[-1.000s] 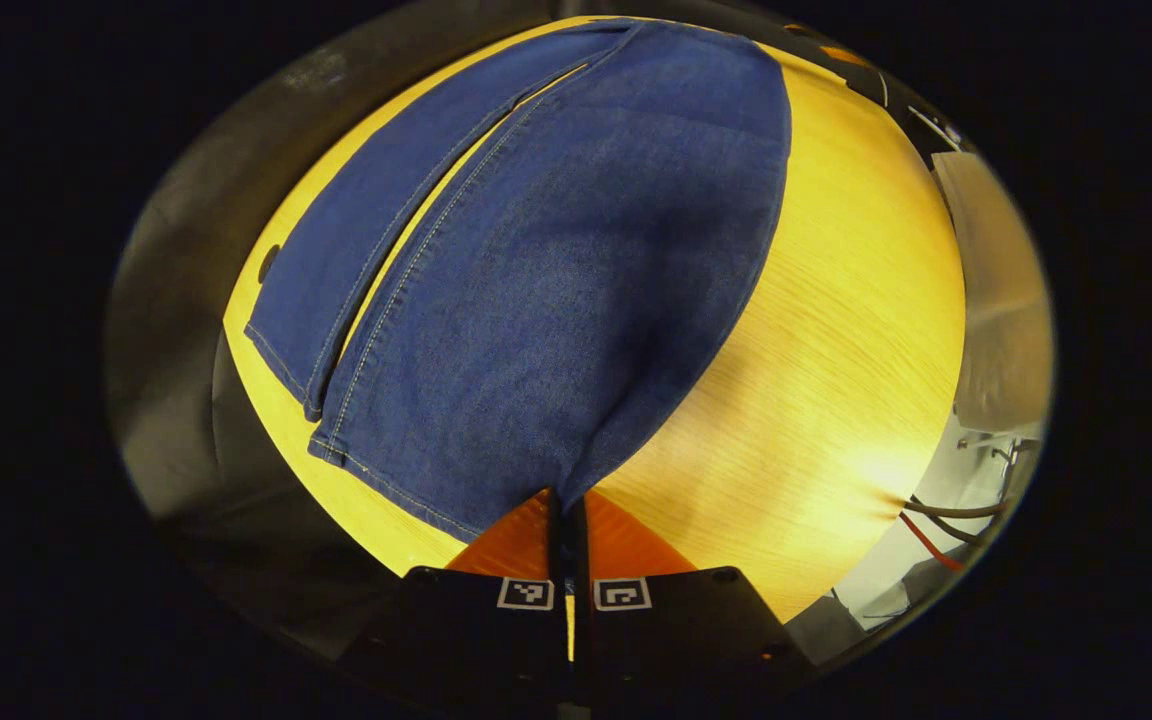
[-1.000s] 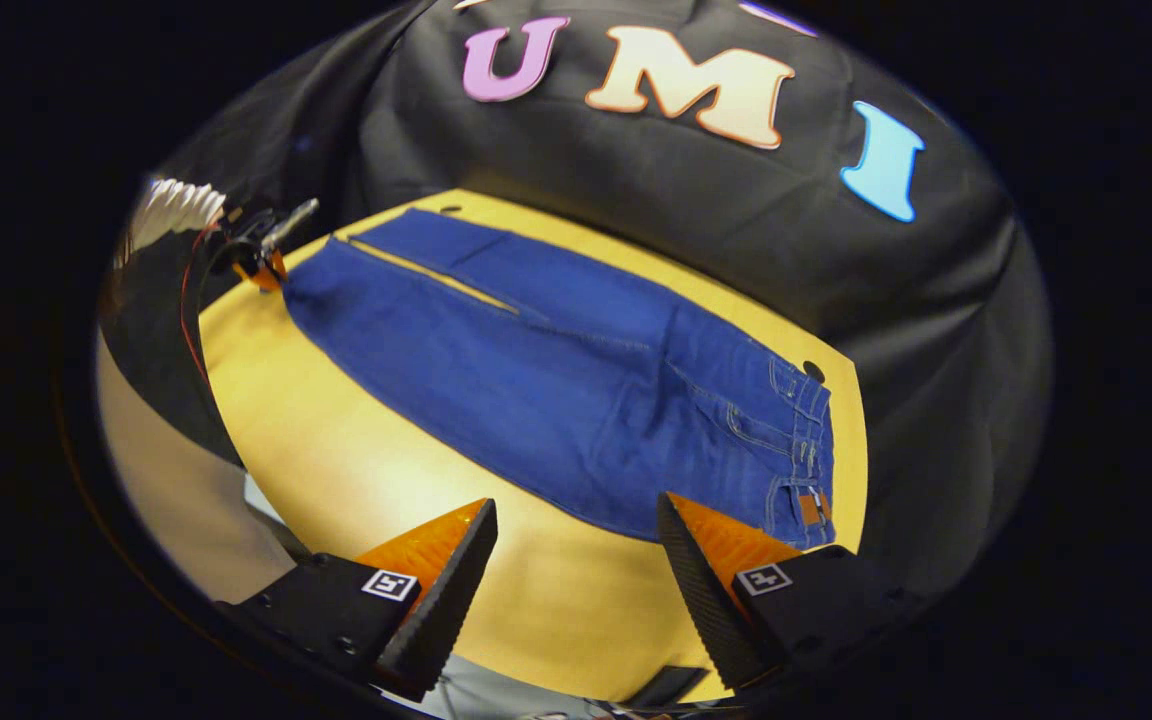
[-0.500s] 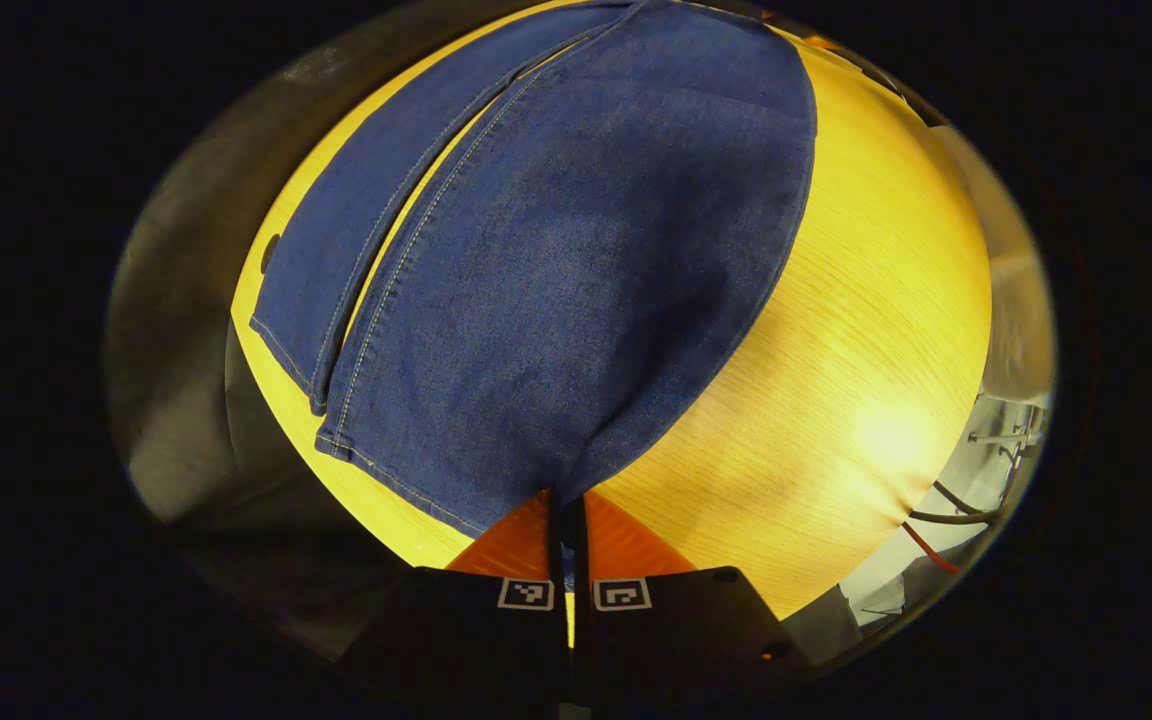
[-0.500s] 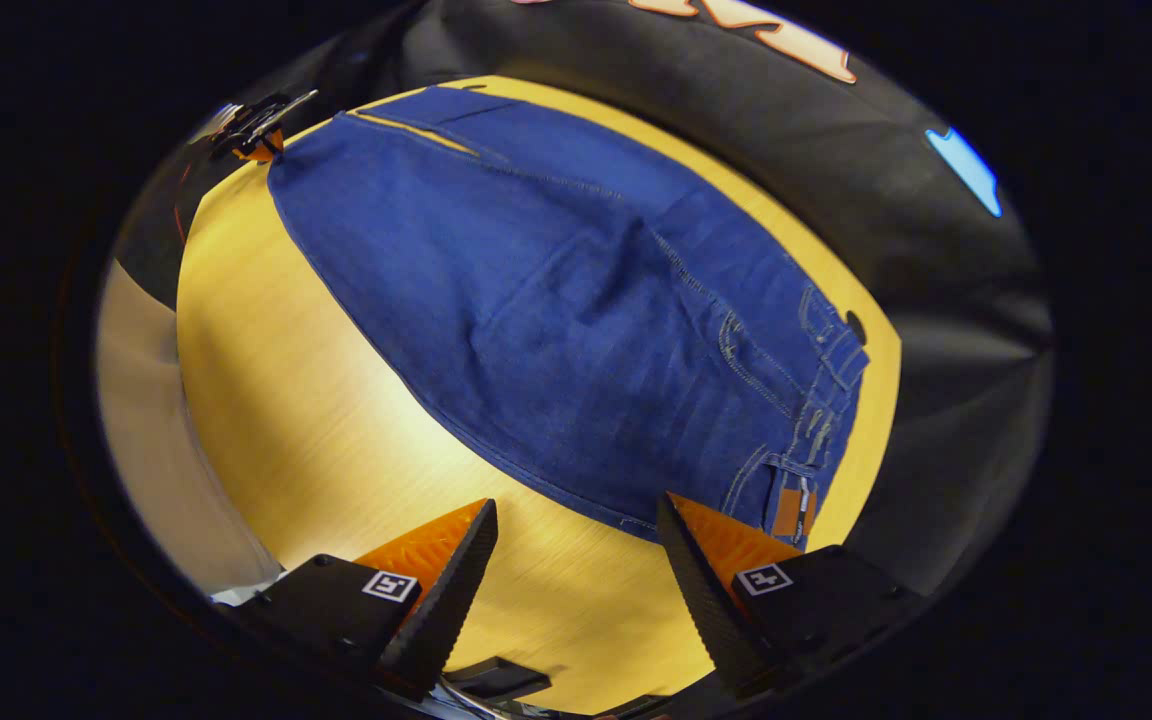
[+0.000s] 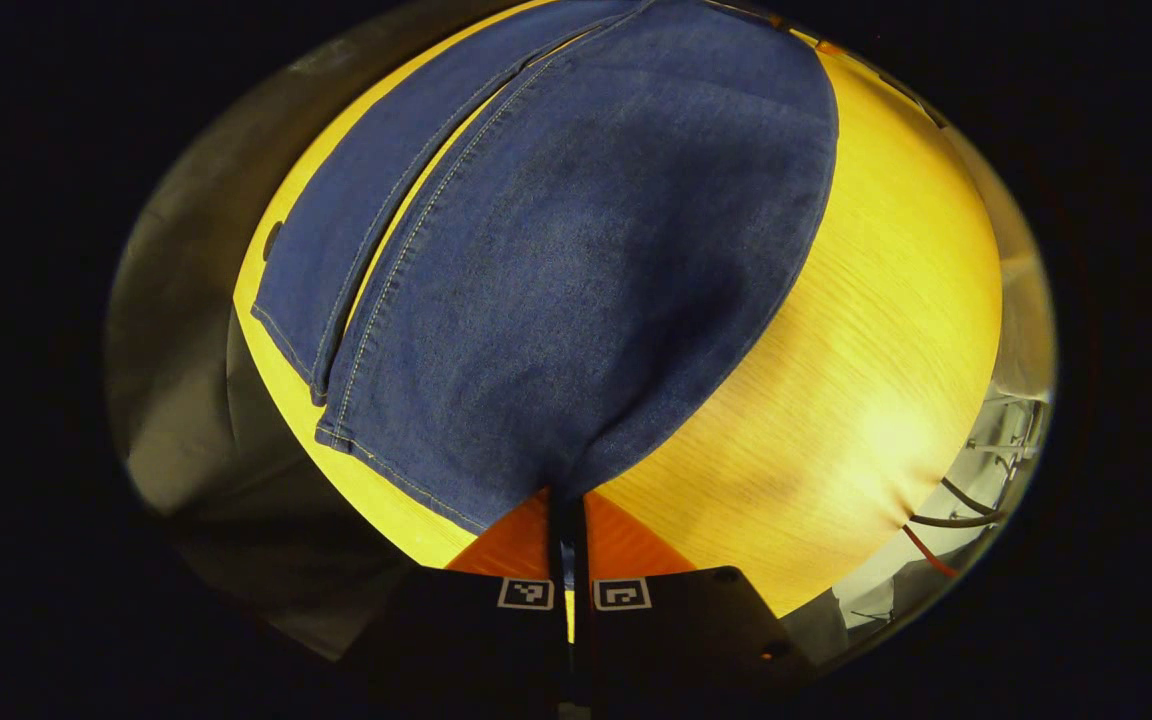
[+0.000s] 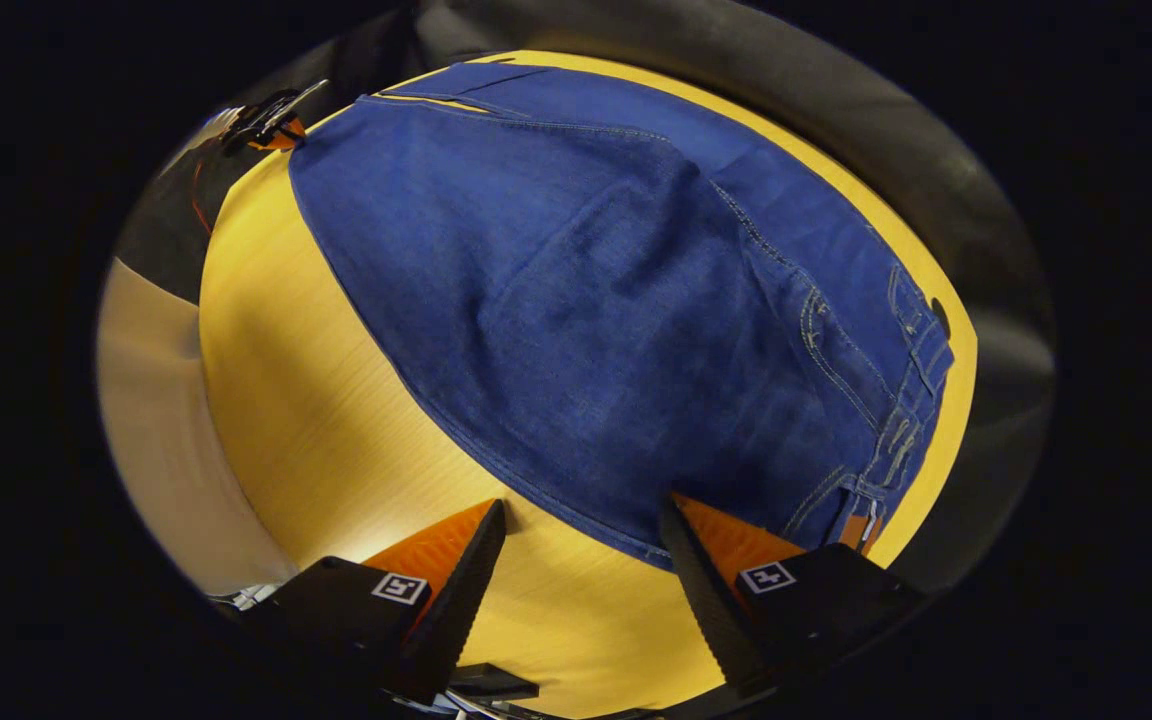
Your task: Grasp the waist and the cuffs of the jeans and fold them to make the two legs overlap; first hold the waist and fold one-third of the jeans toward the cuffs, then hold the cuffs and fold the remaining one-third in the same direction to finish folding.
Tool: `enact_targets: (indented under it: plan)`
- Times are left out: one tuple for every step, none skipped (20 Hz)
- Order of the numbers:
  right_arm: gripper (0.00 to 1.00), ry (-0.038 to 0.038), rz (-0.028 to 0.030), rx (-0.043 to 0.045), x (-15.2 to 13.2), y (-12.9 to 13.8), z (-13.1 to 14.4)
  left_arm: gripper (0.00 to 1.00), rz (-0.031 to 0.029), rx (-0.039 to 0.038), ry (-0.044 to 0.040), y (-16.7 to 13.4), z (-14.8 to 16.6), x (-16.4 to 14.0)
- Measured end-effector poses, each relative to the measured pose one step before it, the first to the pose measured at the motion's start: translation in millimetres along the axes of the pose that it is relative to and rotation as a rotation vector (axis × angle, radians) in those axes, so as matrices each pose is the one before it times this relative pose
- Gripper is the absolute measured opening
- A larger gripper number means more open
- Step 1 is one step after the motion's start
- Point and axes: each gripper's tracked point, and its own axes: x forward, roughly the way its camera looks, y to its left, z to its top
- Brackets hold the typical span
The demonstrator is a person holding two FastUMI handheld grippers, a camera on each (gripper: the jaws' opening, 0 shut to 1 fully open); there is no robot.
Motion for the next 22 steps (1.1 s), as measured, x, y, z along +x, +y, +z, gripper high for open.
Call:
enact_targets:
  plan:
    - [0.98, 0.00608, 0.00351, -0.00918, 0.54, -1.76, 0.11, 0.0, -0.00082, 0.00084, 0.00013, 0.15, -0.28, 0.3]
    - [0.92, 0.00089, -0.00003, -0.00097, -0.82, 0.02, 1.09, 0.0, -0.0022, 0.00112, 0.00073, -0.14, 0.49, -0.28]
    - [0.95, -0.00037, -0.00008, -0.0046, 0.06, 0.41, -1.17, 0.0, -0.00378, -0.00016, -0.00209, -0.21, 1.02, 0.1]
    - [0.98, -0.00747, -0.0017, -0.00603, -0.41, -0.65, 0.61, 0.0, -0.00508, -0.00385, 0.00003, 0.04, -1.32, -0.69]
    - [0.97, 0.00085, 0.001, -0.00456, 0.75, 0.51, -1.83, 0.0, -0.00599, -0.00733, -0.00144, 0.07, 0.51, 0.32]
    - [0.95, -0.00049, -0.00245, 0.00243, -0.4, -0.16, -0.3, 0.0, -0.0041, -0.01189, 0.00048, -0.36, 0.22, 0.2]
    - [0.93, 0.0012, -0.00444, 0.00365, -0.61, -1.32, 2.21, 0.0, -0.00308, -0.00996, 0.00206, -0.63, 0.66, -1.16]
    - [0.89, -0.00116, -0.00172, -0.00311, -0.37, -2.22, 3.8, 0.0, -0.00215, 0.0013, -0.00516, 0.18, 0.98, 0.77]
    - [0.68, 0.002, -0.00168, -0.01551, 0.88, -4.71, 3.4, 0.01, -0.0008, 0.00172, -0.00567, 0.35, 1.8, 0.67]
    - [0.61, -0.00632, -0.00054, -0.02303, -0.05, -1.89, 3.76, 0.0, 0.00094, -0.00505, -0.00232, -0.41, -0.78, 1.55]
    - [0.48, -0.00763, -0.00023, -0.02848, -0.63, -0.37, 4.85, 0.0, 0.00206, -0.00321, -0.00358, -0.73, 2.05, 0.41]
    - [0.39, -0.00765, -0.00821, -0.01926, 1.69, -2.38, 3.4, 0.0, 0.00404, -0.00444, -0.00339, 0.48, 0.56, 1.07]
    - [0.3, -0.00248, -0.01143, 0.01484, -3.84, -1.62, -0.12, 0.0, 0.0062, -0.00613, -0.00186, -0.66, 1.1, 0.39]
    - [0.25, -0.00605, -0.0176, 0.04741, -0.7, -3.08, 0.78, 0.0, 0.01002, -0.00753, -0.00202, 0.19, -1.58, -1.02]
    - [0.13, -0.00433, -0.02068, 0.05653, 1.19, 1.47, 1.24, 0.01, 0.01314, -0.00442, -0.00226, 0.68, 0.51, 0.2]
    - [0.12, -0.01237, -0.014, 0.0472, -0.4, 0.61, 0.33, 0.01, 0.01472, -0.0014, -0.00437, 0.0, 0.42, -0.38]
    - [0.07, -0.0052, -0.021, 0.04056, 0.01, -1.65, -0.95, 0.01, 0.01905, -0.00359, -0.00563, 0.97, 0.09, 0.21]
    - [0.06, -0.00797, -0.02295, 0.03333, -1.77, -1.82, 0.35, 0.01, 0.02768, -0.00378, -0.01357, 0.08, -0.74, 0.3]
    - [0.03, -0.00298, -0.02892, 0.02902, -0.4, -0.07, -2.53, 0.01, 0.04094, -0.00067, -0.01868, 2.12, 1.16, 0.76]
    - [0.03, -0.01426, -0.03513, 0.01161, 0.99, -2.1, -0.51, 0.01, 0.05207, -0.0086, -0.01905, 2.43, 0.56, -0.41]
    - [0.03, -0.0126, -0.04129, 0.00909, -1.39, -0.46, 0.27, 0.0, 0.0509, -0.01677, -0.01579, 2.25, 0.27, 0.2]
    - [0.03, -0.01161, -0.04638, 0.01355, 0.35, -1.49, 0.09, 0.0, 0.04524, -0.0332, -0.00582, 1.57, -3.03, 0.47]
